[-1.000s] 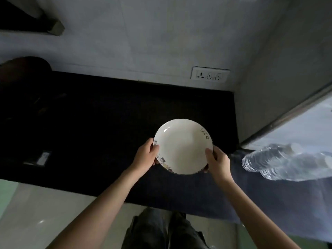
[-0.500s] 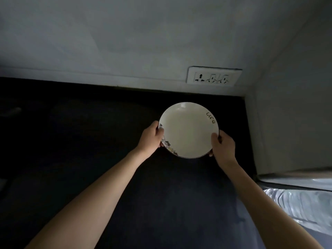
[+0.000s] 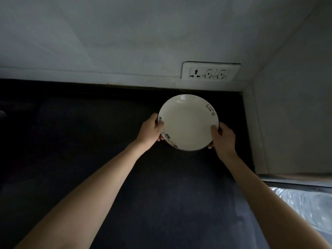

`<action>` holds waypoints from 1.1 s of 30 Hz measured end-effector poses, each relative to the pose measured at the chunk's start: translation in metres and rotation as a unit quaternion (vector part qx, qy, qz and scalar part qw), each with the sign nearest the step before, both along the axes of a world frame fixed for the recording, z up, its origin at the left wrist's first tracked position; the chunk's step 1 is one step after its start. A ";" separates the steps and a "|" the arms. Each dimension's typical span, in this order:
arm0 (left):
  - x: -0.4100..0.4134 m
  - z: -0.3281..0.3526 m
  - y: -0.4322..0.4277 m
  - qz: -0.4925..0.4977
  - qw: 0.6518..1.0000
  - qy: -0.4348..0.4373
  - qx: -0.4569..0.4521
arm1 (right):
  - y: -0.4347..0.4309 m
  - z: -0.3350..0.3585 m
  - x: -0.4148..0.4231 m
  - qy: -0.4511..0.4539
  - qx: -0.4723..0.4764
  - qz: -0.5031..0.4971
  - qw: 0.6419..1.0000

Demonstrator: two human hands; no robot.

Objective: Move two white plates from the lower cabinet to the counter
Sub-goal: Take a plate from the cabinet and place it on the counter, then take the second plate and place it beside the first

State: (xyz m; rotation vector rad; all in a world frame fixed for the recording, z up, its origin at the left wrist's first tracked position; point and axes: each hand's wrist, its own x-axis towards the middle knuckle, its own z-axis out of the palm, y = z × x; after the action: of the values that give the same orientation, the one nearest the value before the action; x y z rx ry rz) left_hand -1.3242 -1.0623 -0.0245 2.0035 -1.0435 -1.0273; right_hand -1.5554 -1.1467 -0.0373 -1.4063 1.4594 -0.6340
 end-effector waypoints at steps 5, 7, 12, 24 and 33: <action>0.002 0.023 0.026 0.027 0.999 -0.031 0.025 | 0.014 0.027 -0.015 0.070 -0.025 -0.040 0.996; 0.000 0.042 0.055 0.042 0.998 -0.041 0.021 | 0.038 0.045 -0.025 0.062 -0.040 -0.045 0.996; -0.037 0.096 0.169 0.105 0.994 -0.003 -0.002 | 0.138 0.091 -0.039 -0.128 0.079 0.082 0.985; -0.210 0.074 0.478 0.476 0.873 0.080 0.075 | 0.308 0.065 -0.045 -0.032 0.277 0.415 0.866; -0.345 0.067 0.632 0.769 0.626 0.123 0.022 | 0.457 0.062 0.024 0.041 0.217 0.674 0.705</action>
State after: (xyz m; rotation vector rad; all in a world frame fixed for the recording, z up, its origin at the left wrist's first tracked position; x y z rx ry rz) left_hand -1.6694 -0.4306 0.0424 1.7702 0.9208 -0.2342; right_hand -1.5319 -0.6900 0.0242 -1.6488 0.2540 0.6867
